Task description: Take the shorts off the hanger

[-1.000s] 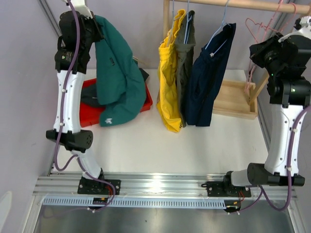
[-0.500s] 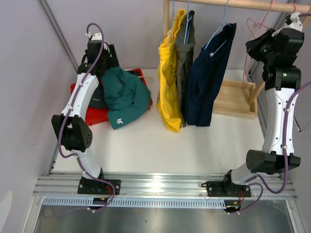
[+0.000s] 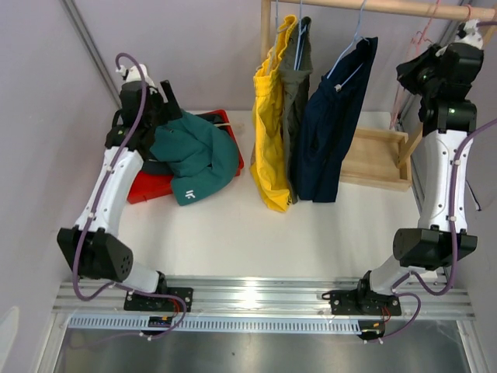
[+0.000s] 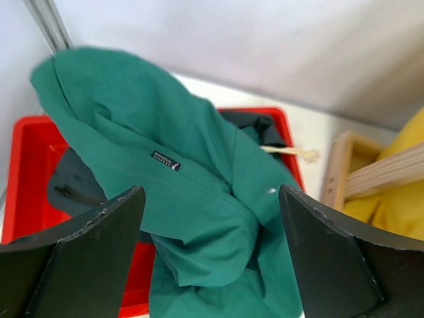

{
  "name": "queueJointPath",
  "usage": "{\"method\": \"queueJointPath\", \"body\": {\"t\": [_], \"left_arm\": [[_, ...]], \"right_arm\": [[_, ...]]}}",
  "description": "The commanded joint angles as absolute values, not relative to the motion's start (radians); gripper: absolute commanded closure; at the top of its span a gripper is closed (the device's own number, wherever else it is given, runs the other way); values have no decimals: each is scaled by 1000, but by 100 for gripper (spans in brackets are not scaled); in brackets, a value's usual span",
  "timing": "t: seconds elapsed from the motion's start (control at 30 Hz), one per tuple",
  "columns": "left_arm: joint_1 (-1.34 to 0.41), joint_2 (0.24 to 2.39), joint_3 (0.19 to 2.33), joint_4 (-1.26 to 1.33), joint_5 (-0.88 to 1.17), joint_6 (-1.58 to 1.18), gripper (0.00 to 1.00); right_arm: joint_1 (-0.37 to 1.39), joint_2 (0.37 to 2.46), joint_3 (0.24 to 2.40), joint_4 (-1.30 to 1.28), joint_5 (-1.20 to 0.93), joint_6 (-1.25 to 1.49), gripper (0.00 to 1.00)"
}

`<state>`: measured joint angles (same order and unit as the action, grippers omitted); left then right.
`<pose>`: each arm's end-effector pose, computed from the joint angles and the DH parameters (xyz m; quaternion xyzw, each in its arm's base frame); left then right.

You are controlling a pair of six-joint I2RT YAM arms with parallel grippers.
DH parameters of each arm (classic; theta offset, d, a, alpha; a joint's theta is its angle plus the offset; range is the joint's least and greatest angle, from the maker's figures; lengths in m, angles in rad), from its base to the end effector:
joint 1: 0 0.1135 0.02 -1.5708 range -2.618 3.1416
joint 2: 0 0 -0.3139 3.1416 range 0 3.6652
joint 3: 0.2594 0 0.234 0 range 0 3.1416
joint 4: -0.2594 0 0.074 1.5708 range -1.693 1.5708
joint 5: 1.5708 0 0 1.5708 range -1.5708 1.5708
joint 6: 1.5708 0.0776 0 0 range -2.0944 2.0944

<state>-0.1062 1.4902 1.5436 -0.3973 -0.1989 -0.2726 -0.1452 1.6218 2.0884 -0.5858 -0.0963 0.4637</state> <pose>0.3583 -0.0228 0.4478 -0.1246 0.8061 -0.0281 0.5779 0.3584 -0.0449 0.5644 0.1935 0.7223 0.1407 0.6489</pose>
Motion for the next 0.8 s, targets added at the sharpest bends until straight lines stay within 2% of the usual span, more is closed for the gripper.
{"method": "queueJointPath", "body": {"t": [0.0, 0.1, 0.13, 0.27, 0.3, 0.33, 0.37, 0.4, 0.47, 0.57, 0.77], "left_arm": [[-104, 1402, 1526, -362, -164, -291, 12], [-109, 1352, 1516, -368, -161, -281, 11], [-109, 1342, 1509, -373, -160, -278, 1], [-110, 1287, 1488, -383, -150, -272, 1], [-110, 1276, 1476, -388, -146, -273, 1], [-110, 1267, 1470, -390, -143, -273, 1], [-110, 1259, 1468, -390, -140, -275, 1], [-110, 1241, 1459, -393, -137, -275, 1], [-110, 1221, 1447, -400, -129, -275, 1], [-110, 1181, 1434, -417, -118, -272, 1], [-110, 1120, 1401, -433, -91, -261, 1]], "right_arm": [[-153, 1569, 1990, -511, -113, 480, 100], [-155, 1546, 1948, -502, -118, 486, 100], [-155, 1540, 1944, -503, -120, 486, 100], [-155, 1506, 1953, -531, -121, 486, 100], [-155, 1497, 1957, -541, -120, 486, 94], [-155, 1476, 1959, -546, -120, 485, 84], [-155, 1462, 1959, -552, -120, 485, 68], [-155, 1448, 1965, -566, -115, 482, 41], [-155, 1407, 1973, -584, -101, 469, 17], [-156, 1355, 1996, -626, -63, 454, 9], [-152, 1309, 2049, -650, -97, 488, 7]]}}
